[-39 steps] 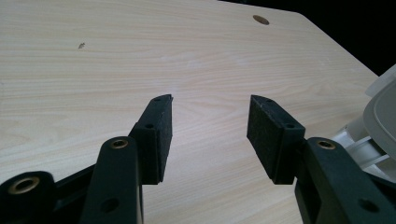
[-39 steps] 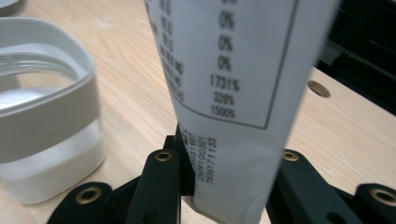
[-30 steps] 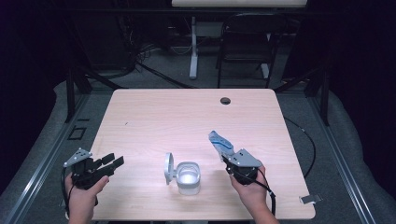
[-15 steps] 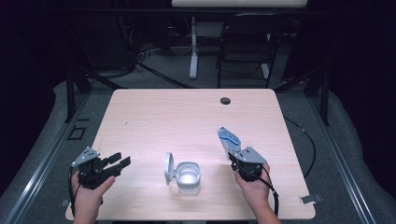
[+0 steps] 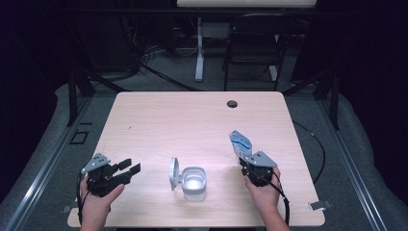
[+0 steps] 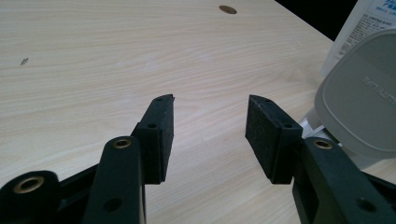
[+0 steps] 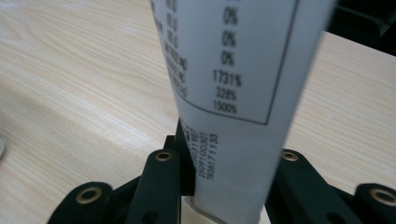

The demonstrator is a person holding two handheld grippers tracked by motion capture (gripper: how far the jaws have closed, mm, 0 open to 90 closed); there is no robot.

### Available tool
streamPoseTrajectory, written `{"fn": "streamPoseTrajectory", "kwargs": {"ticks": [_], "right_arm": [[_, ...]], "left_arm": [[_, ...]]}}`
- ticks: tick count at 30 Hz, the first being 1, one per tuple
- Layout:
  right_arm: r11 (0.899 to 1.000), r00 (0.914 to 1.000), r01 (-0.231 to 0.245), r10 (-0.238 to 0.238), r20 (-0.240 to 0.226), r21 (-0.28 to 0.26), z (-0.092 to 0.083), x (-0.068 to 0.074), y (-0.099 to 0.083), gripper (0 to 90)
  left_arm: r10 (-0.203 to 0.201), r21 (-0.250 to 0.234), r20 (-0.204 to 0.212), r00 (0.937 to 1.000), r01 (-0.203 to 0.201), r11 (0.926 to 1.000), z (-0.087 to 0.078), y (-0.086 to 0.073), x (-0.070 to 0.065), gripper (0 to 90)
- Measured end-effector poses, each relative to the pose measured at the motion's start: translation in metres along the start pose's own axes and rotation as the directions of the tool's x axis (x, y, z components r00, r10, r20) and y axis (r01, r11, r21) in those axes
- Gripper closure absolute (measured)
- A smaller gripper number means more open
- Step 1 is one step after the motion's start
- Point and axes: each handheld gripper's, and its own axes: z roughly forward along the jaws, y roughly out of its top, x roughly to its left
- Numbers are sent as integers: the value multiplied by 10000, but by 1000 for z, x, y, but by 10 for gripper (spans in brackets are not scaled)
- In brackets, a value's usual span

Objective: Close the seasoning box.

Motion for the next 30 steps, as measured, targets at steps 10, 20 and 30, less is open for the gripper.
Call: {"fn": "streamPoseTrajectory", "kwargs": {"ticks": [10, 20, 30], "right_arm": [[9993, 9999, -119, 120, -19, 344, 8, -3, -10, 724], [9995, 9997, -90, 96, -207, 296, 11, -4, -20, 701], [9993, 9991, 261, -253, -334, 251, 4, -3, -22, 604]], "left_arm": [[294, 100, 100, 9995, -295, 9995, 5, 1, -11, 526], [480, 308, 173, 9987, -485, 9983, 11, -1, -15, 526], [640, 400, 249, 9976, -650, 9971, 13, 0, -19, 542]]}}
